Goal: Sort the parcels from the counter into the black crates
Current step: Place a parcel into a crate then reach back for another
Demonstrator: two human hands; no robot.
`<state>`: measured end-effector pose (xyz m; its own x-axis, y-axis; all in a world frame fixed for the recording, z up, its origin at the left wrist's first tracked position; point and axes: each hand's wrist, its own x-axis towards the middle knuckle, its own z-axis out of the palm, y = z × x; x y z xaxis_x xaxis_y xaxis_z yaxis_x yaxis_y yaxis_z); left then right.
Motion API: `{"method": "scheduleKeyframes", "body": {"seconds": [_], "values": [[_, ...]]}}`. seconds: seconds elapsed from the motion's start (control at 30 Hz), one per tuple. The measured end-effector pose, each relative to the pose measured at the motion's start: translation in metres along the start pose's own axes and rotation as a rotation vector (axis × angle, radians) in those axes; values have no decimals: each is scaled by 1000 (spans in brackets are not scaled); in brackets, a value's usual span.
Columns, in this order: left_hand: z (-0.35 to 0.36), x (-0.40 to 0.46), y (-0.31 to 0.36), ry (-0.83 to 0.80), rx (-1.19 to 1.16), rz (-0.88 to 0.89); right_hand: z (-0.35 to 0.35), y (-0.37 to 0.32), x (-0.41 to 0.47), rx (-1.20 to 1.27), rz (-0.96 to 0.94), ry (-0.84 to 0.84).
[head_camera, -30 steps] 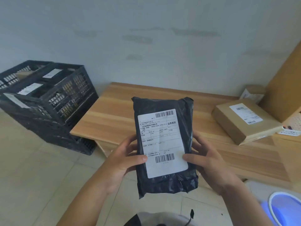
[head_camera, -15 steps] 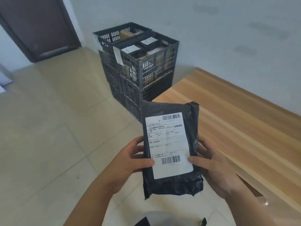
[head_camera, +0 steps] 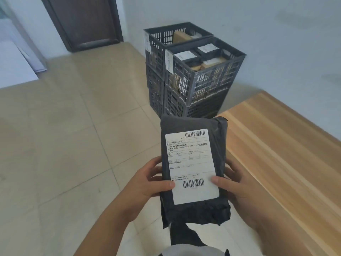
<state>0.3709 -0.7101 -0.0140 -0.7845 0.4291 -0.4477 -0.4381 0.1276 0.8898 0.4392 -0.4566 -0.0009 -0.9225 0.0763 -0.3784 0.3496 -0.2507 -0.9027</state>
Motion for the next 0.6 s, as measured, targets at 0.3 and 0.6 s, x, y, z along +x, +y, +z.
{"method": "scheduleKeyframes", "body": {"seconds": [0.3,0.6], "values": [[-31,64,73,85,48,58,10,-53,102,-6,2,-66],[-58,139,103,108,30,62,11,-78,190,-11,14,-69]]}}
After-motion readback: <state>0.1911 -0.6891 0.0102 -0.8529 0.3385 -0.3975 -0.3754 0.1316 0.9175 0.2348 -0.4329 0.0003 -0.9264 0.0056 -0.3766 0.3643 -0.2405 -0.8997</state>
